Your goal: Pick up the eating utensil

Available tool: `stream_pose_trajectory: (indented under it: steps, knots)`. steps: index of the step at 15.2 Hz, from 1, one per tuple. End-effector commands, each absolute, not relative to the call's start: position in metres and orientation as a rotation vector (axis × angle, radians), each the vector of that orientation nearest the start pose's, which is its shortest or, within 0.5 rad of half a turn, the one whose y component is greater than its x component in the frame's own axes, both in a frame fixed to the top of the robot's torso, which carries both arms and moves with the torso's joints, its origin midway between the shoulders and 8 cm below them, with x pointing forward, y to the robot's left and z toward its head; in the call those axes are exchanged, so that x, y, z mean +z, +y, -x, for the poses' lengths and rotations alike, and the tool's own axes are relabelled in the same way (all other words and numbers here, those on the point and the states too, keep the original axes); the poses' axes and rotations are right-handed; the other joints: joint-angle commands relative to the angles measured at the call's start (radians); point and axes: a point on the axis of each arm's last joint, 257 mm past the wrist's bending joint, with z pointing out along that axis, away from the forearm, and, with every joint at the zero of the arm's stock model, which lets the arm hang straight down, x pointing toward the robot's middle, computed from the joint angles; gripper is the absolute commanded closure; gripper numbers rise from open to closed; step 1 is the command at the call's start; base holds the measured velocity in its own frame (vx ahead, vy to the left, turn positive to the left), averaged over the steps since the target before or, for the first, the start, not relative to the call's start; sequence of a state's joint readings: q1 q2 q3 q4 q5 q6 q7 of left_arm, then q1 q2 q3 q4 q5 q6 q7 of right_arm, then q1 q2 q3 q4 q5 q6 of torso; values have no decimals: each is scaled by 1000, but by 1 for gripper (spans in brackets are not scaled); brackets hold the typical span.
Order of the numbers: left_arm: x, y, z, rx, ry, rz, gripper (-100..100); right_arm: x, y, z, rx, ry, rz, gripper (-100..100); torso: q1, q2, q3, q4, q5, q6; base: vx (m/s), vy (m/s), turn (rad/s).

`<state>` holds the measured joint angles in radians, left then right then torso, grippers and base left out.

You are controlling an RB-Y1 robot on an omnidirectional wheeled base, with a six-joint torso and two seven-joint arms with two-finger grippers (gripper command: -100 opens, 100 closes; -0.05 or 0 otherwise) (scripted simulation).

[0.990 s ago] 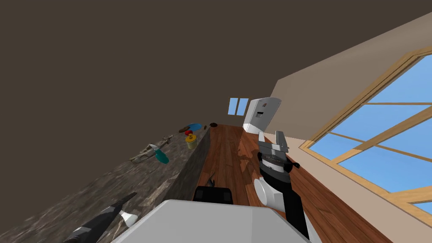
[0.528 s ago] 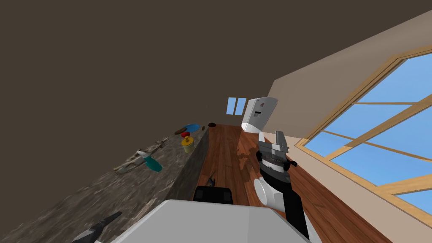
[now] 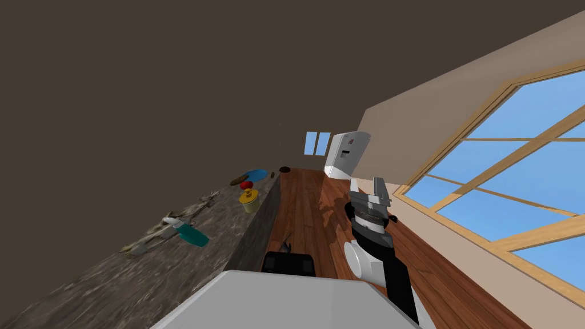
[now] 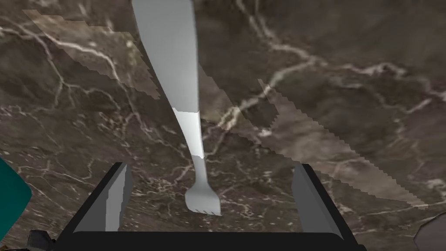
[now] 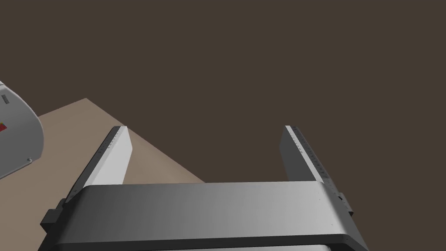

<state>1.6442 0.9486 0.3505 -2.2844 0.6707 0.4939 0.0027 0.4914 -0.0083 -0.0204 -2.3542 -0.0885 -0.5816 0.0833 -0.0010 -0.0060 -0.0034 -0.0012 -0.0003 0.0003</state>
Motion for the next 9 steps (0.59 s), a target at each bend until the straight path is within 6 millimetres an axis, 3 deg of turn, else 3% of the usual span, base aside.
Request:
stream_pose_trajectory:
  steps: [1,2,7,9]
  knots:
    - [-332,481,50,81,2164,1950,-100,74,-288,-310,1296,468,-544,0,0,0,0,0,0,0,131,23,-145]
    - [-329,482,37,53,2148,1921,-100,74,-288,-310,1296,468,-544,0,0,-2,-1,0,0,0,77,17,-49]
    - [-352,487,45,51,2126,1944,-100,74,-288,-310,1296,467,-544,0,-1,6,4,1,0,0,-8,2,-52]
    - [-351,486,44,52,2128,1943,-100,74,-288,-310,1296,467,-544,0,-1,7,4,2,2,-1,-15,1,-31]
